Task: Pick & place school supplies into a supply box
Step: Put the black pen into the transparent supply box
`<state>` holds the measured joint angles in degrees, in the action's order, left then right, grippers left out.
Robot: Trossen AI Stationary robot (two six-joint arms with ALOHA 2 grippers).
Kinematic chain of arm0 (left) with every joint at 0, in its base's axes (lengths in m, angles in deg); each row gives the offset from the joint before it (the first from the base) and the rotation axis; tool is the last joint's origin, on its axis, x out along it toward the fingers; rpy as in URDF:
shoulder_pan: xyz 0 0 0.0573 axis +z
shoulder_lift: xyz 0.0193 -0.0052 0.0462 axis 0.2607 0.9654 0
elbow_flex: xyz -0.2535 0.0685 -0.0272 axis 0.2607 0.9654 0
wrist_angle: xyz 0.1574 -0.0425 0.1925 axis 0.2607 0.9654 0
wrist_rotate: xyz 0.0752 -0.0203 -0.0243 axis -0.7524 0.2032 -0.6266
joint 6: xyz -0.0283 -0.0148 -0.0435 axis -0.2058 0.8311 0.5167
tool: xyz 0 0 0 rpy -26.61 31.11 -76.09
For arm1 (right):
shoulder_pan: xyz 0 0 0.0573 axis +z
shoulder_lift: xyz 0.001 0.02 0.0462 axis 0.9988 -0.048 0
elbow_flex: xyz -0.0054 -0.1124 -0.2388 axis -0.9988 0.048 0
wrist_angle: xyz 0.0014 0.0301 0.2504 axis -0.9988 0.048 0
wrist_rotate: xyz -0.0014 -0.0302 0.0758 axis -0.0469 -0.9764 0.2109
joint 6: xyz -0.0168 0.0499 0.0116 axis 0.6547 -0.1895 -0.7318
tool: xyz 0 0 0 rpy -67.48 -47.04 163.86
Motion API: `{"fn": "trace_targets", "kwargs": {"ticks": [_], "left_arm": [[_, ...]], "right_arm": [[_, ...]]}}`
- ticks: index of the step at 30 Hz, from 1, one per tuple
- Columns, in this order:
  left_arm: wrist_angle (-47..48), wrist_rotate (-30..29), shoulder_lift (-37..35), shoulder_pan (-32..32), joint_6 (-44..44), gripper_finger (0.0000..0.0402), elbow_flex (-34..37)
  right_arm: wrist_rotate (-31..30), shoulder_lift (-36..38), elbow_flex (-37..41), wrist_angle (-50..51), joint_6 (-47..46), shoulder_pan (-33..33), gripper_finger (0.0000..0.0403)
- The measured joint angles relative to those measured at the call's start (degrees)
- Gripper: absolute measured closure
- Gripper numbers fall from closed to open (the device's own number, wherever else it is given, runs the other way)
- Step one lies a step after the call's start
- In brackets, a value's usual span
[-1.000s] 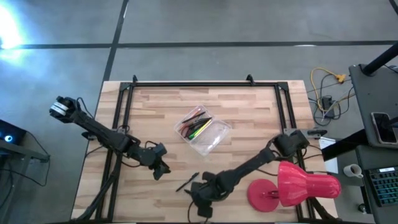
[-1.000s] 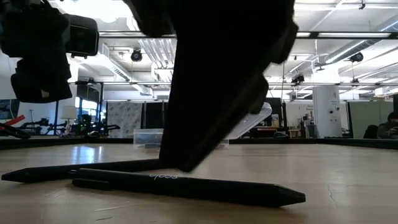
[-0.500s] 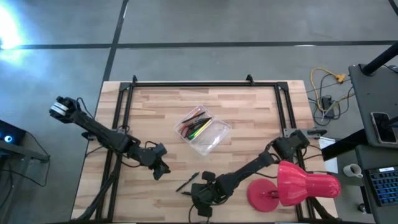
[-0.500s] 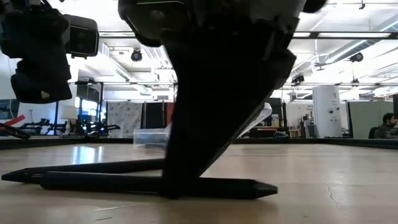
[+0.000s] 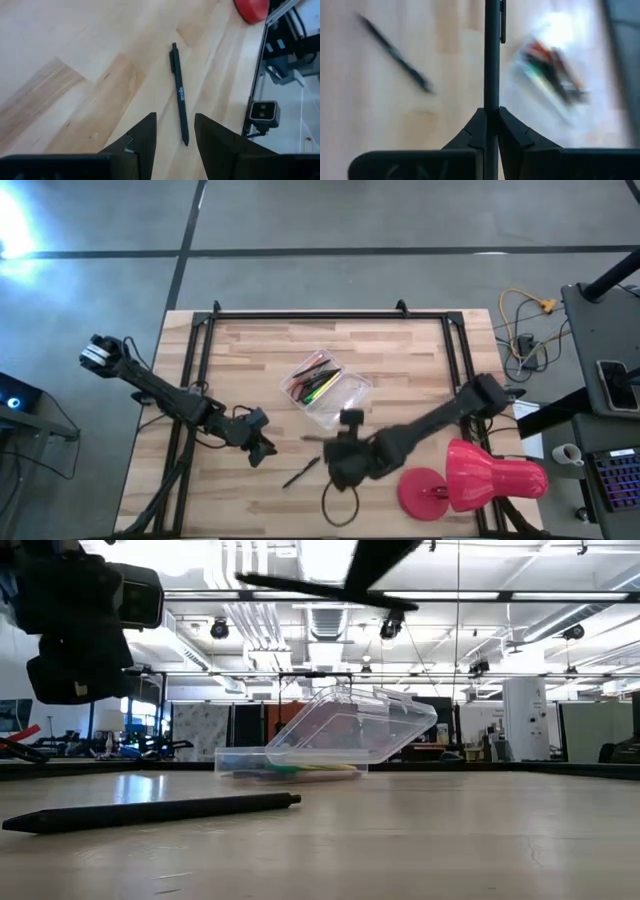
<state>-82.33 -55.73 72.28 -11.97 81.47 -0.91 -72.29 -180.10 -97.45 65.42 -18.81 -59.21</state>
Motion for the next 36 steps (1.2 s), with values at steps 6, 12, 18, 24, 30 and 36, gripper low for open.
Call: {"fn": "trace_targets", "kwargs": {"ticks": [6, 12, 18, 24, 30, 36], "left_arm": [[-1.25, -0.21, -0.02, -0.01, 0.01, 0.0284, 0.02], [-2.44, -1.76, -0.02, -0.01, -0.01, 0.0284, 0.02], [-3.82, -7.22, -0.02, -0.01, 0.2, 0.0284, 0.02], [-4.58, -8.21, -0.02, 0.01, 0.2, 0.0284, 0.02], [-4.74, -8.21, -0.02, 0.01, 0.2, 0.0284, 0.02], [-4.76, -8.19, -0.02, 0.01, 0.2, 0.0284, 0.02]], "right_arm": [[-5.83, 5.62, 0.26, 1.03, 19.58, -8.79, 0.0384], [-1.7, 3.83, 0.46, -0.33, 36.41, -20.64, 0.0373], [3.88, 0.74, 0.21, -5.04, 51.19, -28.15, 0.0371], [5.88, -3.9, 0.18, -7.0, 59.47, -31.42, 0.037], [4.16, -6.59, 0.28, -7.08, 59.53, -31.53, 0.0355], [2.3, -6.26, 0.19, -8.26, 54.45, -31.25, 0.0297]]}}
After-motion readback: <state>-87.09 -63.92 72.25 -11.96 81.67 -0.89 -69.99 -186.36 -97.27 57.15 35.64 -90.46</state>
